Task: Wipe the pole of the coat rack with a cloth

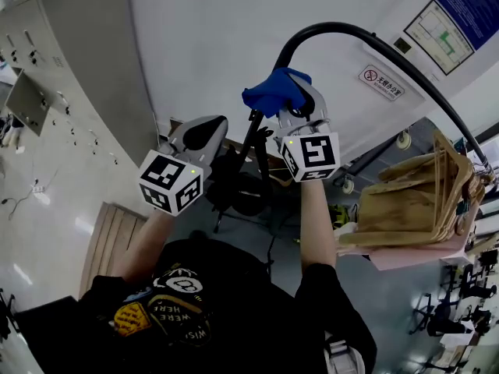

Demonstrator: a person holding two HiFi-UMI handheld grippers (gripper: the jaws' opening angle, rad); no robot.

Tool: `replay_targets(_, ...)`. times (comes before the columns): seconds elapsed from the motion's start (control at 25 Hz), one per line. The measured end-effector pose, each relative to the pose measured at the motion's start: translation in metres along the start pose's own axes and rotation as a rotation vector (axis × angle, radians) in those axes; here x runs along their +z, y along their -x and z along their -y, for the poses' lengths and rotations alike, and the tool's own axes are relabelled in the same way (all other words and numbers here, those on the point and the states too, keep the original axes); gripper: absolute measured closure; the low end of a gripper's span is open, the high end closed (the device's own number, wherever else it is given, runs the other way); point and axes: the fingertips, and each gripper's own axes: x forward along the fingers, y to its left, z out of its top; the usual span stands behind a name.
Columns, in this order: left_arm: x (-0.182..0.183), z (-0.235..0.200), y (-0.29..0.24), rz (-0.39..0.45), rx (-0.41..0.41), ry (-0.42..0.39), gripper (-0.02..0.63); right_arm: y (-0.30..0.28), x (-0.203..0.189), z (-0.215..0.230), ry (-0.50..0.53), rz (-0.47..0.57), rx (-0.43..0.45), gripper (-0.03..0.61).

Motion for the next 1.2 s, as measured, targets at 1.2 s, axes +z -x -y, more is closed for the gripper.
replay_targets(1.2, 0.004, 0.005, 0.004, 0.022, 0.003, 0.017, 0.611, 0.015, 0.083, 0.116, -0.387, 0.313, -0.297, 0.52)
